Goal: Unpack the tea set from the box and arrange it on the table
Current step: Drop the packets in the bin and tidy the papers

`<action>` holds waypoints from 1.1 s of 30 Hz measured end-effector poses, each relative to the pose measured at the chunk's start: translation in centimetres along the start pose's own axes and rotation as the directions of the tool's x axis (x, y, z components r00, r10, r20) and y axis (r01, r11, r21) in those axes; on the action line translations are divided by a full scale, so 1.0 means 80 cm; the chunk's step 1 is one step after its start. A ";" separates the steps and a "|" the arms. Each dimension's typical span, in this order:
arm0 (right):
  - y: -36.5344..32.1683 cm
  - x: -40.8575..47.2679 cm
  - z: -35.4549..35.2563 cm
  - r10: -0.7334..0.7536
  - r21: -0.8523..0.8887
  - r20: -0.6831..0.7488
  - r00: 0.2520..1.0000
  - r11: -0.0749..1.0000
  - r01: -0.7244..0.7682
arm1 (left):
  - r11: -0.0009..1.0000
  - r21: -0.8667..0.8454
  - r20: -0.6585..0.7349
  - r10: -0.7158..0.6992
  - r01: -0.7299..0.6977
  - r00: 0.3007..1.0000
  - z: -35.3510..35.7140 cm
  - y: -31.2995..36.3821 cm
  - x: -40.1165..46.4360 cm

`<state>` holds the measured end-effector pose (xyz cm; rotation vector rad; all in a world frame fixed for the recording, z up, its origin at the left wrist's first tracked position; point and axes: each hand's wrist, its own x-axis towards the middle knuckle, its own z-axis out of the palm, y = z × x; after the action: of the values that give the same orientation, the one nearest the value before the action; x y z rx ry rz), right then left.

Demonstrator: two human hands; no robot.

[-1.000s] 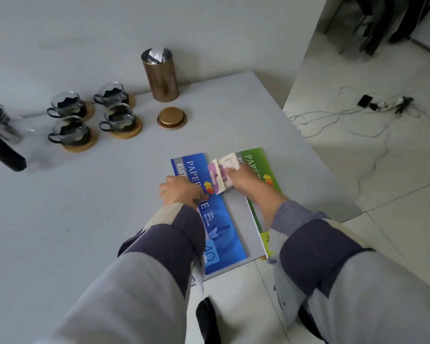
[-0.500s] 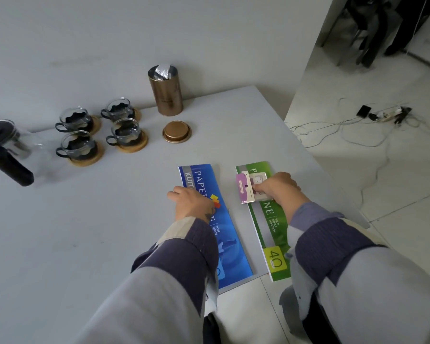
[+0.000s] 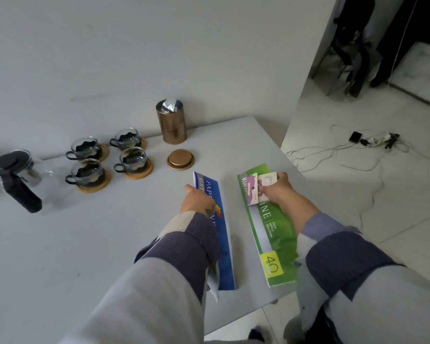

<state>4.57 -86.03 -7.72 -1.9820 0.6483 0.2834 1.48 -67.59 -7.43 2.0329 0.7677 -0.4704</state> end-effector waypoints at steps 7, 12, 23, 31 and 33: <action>-0.085 0.052 0.000 -0.101 0.316 0.190 0.977 0.948 0.037 | 0.912 -0.391 -0.075 0.099 -0.121 0.992 0.003 0.073 0.054; -0.123 0.115 0.031 -0.160 0.300 0.195 0.968 0.949 0.097 | 0.860 -0.488 -0.081 0.128 -0.151 0.989 0.015 0.125 0.099; -0.188 0.282 0.127 -0.221 0.090 0.144 0.965 0.974 0.209 | 0.862 -0.490 -0.187 0.043 -0.131 0.981 0.049 0.194 0.250; -0.193 0.317 0.167 -0.313 -0.302 0.070 0.947 0.898 0.319 | 1.000 -0.009 -0.204 -0.026 0.025 0.979 0.044 0.197 0.299; -0.194 0.319 0.170 -0.308 -0.337 0.081 0.948 0.887 0.317 | 0.999 0.050 -0.192 0.019 -0.009 0.981 0.044 0.192 0.302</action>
<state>35.35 -76.65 -14.30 -2.3797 0.2617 0.2357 29.52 -68.71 -14.09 2.1498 0.8641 -0.2895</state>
